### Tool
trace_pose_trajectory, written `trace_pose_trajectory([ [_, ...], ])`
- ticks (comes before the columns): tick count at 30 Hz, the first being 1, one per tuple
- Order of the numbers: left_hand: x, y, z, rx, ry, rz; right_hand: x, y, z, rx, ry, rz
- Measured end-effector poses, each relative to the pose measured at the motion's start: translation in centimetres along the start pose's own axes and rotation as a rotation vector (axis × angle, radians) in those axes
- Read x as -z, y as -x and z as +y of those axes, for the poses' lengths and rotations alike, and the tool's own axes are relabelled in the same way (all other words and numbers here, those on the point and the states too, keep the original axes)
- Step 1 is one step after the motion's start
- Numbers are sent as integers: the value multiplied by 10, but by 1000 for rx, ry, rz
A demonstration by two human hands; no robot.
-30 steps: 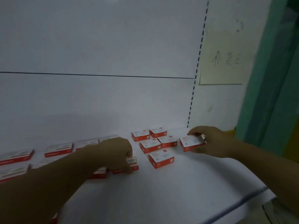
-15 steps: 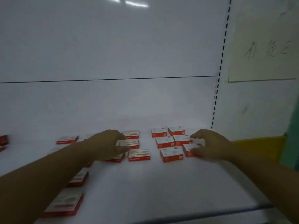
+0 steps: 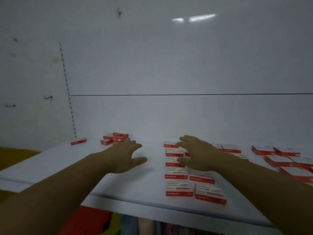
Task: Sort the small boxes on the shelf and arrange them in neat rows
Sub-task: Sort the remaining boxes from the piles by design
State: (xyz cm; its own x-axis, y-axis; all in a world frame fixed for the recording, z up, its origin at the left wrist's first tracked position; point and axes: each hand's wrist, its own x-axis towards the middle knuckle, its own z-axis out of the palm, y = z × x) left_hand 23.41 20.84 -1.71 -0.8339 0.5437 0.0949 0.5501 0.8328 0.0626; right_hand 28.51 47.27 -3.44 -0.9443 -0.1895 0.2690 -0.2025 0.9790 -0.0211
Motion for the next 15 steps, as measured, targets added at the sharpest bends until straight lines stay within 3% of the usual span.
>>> trace_pose_trajectory([
  [10,-25,17,-142,154,104,-69,-53,-112,-94,144,9,-74],
  [15,-16,9,-195,257,28,-98,-71,-183,-117,166,-74,-66],
])
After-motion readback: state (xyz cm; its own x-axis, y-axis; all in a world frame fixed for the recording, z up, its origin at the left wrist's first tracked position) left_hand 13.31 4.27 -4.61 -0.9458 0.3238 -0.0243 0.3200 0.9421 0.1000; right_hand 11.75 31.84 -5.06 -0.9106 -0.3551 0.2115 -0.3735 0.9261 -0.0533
